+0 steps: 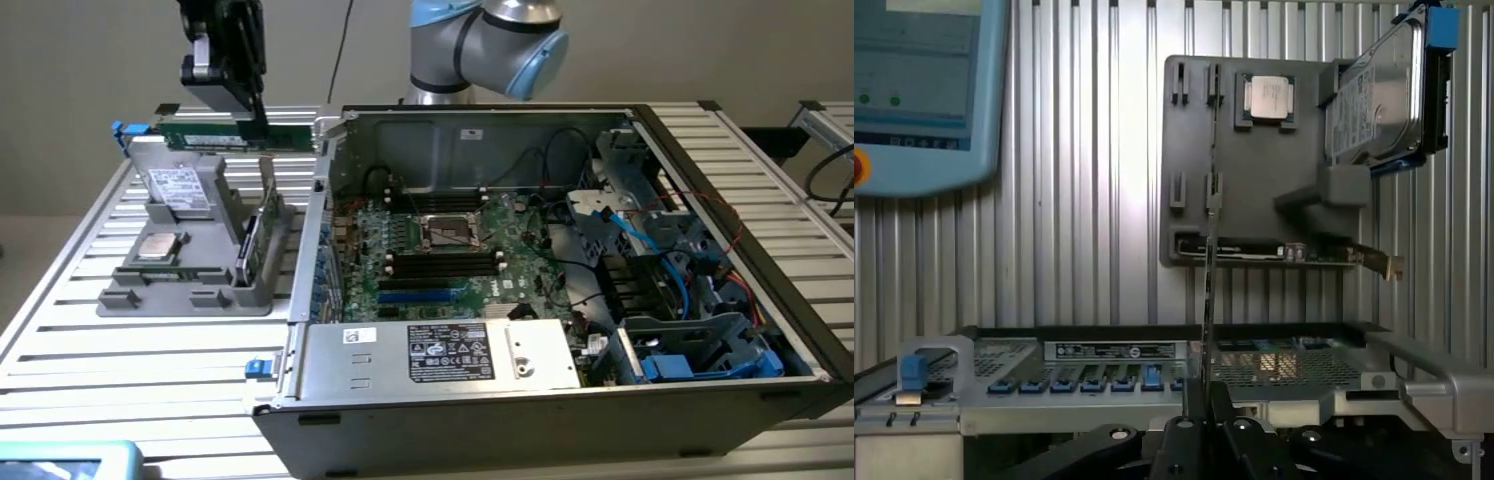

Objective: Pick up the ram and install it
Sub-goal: 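Pick up the ram and move it above insertion slot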

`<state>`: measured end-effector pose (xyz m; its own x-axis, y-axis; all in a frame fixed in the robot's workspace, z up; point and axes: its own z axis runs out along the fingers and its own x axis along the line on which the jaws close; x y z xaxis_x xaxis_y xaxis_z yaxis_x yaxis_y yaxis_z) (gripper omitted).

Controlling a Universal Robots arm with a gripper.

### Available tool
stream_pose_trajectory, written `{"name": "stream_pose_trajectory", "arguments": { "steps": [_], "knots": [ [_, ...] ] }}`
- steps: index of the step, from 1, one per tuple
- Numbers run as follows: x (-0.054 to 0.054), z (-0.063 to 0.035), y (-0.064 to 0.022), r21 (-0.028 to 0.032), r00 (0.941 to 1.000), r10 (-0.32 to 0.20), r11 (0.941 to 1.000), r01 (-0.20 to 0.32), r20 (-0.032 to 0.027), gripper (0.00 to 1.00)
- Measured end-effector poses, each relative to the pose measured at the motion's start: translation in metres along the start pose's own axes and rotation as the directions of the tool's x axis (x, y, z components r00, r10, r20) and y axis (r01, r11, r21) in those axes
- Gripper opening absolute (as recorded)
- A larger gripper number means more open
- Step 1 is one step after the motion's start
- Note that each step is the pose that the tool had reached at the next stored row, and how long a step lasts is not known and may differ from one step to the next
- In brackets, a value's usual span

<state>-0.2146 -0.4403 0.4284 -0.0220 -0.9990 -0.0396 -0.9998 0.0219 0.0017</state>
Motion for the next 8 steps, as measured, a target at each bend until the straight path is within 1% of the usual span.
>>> {"name": "stream_pose_trajectory", "arguments": {
  "steps": [8],
  "knots": [
    [-0.001,0.0016,-0.0365,0.0,1.0,0.0,1.0,0.0,0.0001,0.13]
  ]
}}
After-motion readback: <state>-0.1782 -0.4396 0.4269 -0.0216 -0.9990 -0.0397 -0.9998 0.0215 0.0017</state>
